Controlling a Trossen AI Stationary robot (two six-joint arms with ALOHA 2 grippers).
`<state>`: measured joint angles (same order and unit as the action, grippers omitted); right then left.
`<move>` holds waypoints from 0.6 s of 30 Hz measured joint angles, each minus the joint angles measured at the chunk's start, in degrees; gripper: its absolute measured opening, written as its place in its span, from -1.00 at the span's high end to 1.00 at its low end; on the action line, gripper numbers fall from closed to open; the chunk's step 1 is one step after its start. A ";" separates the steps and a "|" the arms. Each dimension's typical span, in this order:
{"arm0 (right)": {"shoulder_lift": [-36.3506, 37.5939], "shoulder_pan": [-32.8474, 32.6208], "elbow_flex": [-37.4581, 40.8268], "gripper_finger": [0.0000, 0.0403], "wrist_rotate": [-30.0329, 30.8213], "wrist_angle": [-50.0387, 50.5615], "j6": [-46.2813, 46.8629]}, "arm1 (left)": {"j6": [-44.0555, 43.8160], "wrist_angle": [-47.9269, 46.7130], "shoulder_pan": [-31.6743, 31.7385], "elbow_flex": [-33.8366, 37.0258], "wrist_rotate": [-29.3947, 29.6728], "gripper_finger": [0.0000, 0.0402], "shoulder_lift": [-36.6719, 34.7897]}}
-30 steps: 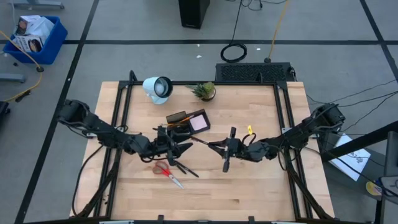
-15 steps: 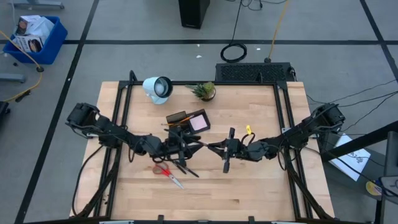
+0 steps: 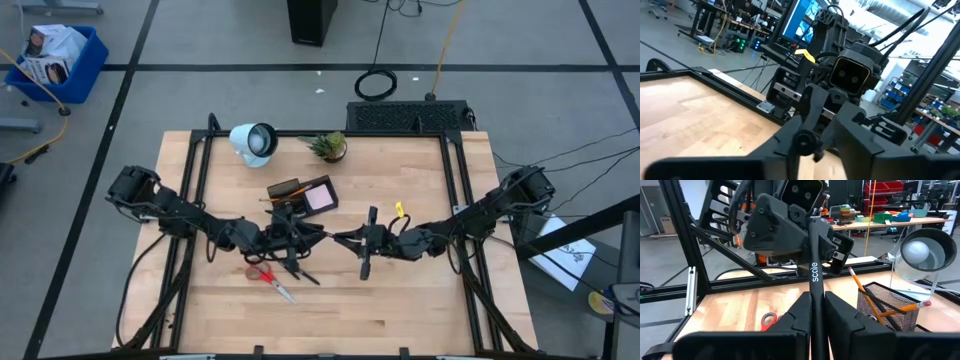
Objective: Pick and place office supplies into organizer
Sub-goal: Put the black pen into the black desk organizer
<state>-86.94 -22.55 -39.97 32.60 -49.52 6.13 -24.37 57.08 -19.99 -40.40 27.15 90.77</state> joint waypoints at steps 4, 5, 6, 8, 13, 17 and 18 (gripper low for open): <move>0.00 -0.02 0.00 0.81 -0.16 -0.02 -1.14 | 0.32 -0.35 0.07 0.02 -0.67 0.63 -0.01; 0.00 -0.02 0.00 0.79 -0.24 0.02 -1.32 | 0.76 -0.34 0.04 0.02 -0.81 0.68 0.00; 0.00 -0.02 0.00 0.77 -0.28 0.02 -1.41 | 1.22 -0.33 0.04 0.02 -0.90 0.73 -0.01; 0.00 -0.02 0.00 0.76 -0.11 0.08 -1.45 | 1.80 -0.31 0.04 0.02 -1.02 0.81 -0.01; 0.05 -0.09 0.00 0.77 -0.01 0.58 -3.35 | 3.66 -0.30 0.04 0.02 -1.30 0.89 -0.01; 2.15 -1.42 -0.01 0.73 1.78 1.74 -8.84 | 6.11 -0.33 -0.07 0.02 -3.32 0.76 -0.01; 2.86 -1.77 -0.07 0.71 2.14 2.64 -9.65 | 6.30 -0.51 -0.10 0.02 -3.92 0.73 -0.01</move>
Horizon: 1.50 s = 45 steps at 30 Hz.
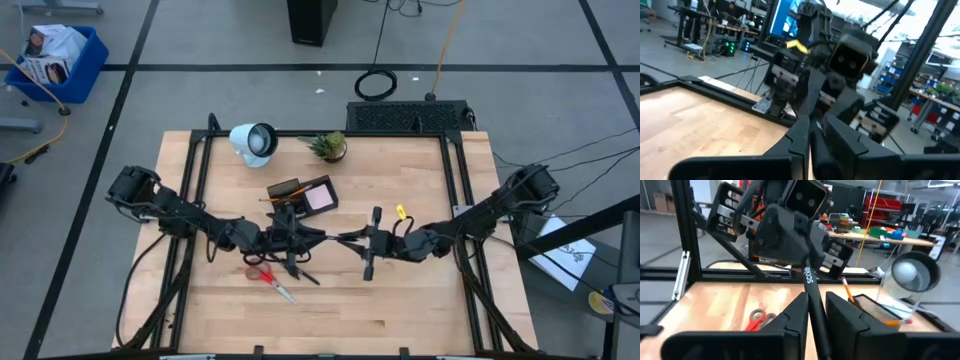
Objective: Pick and place office supplies into organizer
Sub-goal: Put the black pen into the black desk organizer
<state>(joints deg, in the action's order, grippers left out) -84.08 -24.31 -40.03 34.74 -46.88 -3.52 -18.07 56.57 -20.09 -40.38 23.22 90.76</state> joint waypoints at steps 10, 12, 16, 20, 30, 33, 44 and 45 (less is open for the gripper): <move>8.12 -5.79 0.27 0.65 7.33 18.66 3.76 | -0.50 -2.58 -0.34 0.02 1.27 0.89 -0.39; 8.37 -6.20 1.03 0.65 7.81 16.33 3.52 | -0.66 -1.33 -0.31 0.02 0.83 0.90 -0.39; 8.48 -6.73 3.17 0.65 7.72 12.77 4.21 | -0.24 1.01 -0.30 0.02 1.25 0.83 -0.48; 8.41 -8.83 6.70 0.65 7.25 14.33 7.73 | -1.23 -1.35 -0.23 0.04 1.96 0.75 -1.48; 8.67 -13.12 17.06 0.65 7.23 14.14 24.37 | -8.21 -28.50 0.27 0.03 10.82 0.89 -13.89; 8.68 -14.13 19.97 0.65 7.21 12.13 29.32 | -12.69 -39.65 1.45 0.02 11.27 0.82 -19.72; 8.66 -14.36 25.54 0.65 7.33 -2.50 28.53 | -27.50 -68.42 15.84 0.02 5.80 0.89 -34.15; 8.66 -14.36 25.57 0.65 7.37 -3.18 27.82 | -27.91 -69.81 17.78 0.02 3.71 0.88 -34.80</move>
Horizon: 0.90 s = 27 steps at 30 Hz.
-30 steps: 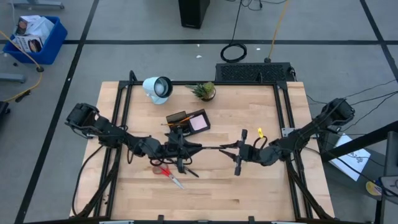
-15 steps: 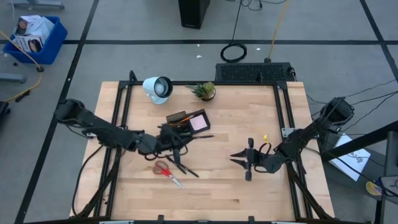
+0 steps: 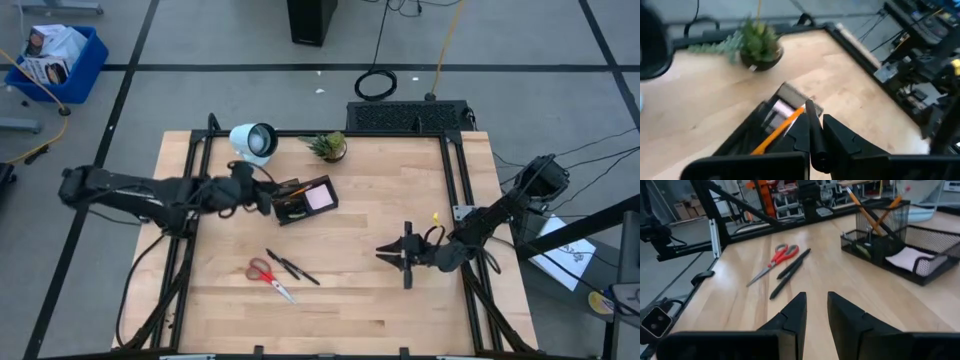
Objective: Pick and place office supplies into organizer
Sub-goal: Put the black pen into the black desk organizer
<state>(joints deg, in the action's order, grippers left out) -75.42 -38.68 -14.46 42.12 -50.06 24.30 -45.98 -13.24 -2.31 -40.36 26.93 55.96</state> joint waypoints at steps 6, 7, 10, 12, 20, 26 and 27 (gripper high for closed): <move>0.00 0.09 0.00 0.65 0.08 -0.77 -1.60 | -2.13 -4.54 10.97 0.00 -11.12 0.78 -0.48; 0.00 0.09 0.00 0.65 0.08 -0.76 -1.61 | -1.67 -5.41 12.27 0.00 -11.95 0.78 -0.12; 0.00 0.07 0.00 0.65 0.08 -0.73 -1.62 | -1.39 -10.62 15.10 0.02 -13.53 0.84 0.56; 0.00 0.07 0.00 0.65 0.08 -0.73 -1.64 | -1.75 -11.78 15.96 0.02 -14.08 0.88 0.61; 0.00 0.09 0.00 0.65 0.10 -0.70 -2.54 | -0.63 -9.79 15.19 0.00 -16.19 0.73 0.66; 0.00 0.09 0.00 0.65 0.10 -0.71 -2.52 | -0.24 -10.65 15.15 0.00 -17.14 0.63 3.91; 0.00 0.09 0.00 0.65 0.10 -0.71 -2.54 | -0.35 -9.61 15.15 -0.02 -17.91 0.63 4.88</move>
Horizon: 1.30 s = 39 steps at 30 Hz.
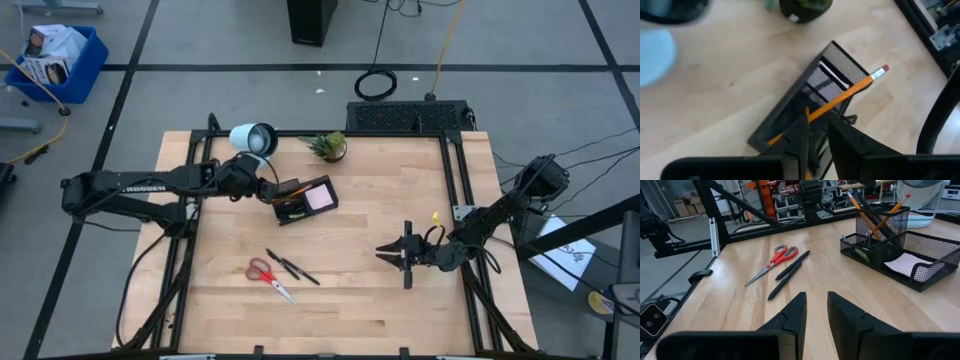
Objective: Pick and place office supplies into organizer
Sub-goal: Put the black pen into the black desk organizer
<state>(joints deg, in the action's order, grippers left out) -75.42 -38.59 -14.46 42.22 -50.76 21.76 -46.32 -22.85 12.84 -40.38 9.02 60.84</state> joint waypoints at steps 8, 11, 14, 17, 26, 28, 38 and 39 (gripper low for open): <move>0.00 0.11 0.00 0.65 -0.07 0.03 0.06 | 2.56 9.29 -0.24 0.02 -6.54 0.49 4.85; -0.02 0.11 0.00 0.65 -0.61 0.02 1.42 | 3.28 10.31 -0.78 0.00 -7.82 0.42 2.64; -0.04 0.13 0.00 0.65 -2.10 0.06 3.07 | 5.69 10.61 -3.49 0.00 -3.77 0.37 -1.24; -1.25 0.15 -0.05 0.65 -1.95 -0.04 6.28 | 7.75 12.69 -8.74 0.00 3.06 0.36 -4.52; -16.89 1.70 -12.89 0.65 -1.71 1.25 4.61 | 15.26 23.88 -27.51 0.00 16.07 0.36 -6.51; -20.04 2.36 -17.44 0.65 -0.61 4.40 3.30 | 17.63 24.40 -31.37 0.00 19.71 0.36 -6.45; -38.05 3.45 -44.00 0.65 6.19 22.31 -6.82 | 27.61 37.47 -46.36 4.53 32.07 0.36 -6.47; -39.67 3.61 -45.71 0.65 4.89 21.98 -7.69 | 28.22 38.14 -46.92 5.21 32.18 0.36 -6.49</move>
<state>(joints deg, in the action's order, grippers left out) -115.09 -34.97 -60.17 47.10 -28.78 14.06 -18.11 15.29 -34.08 -35.17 41.20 54.35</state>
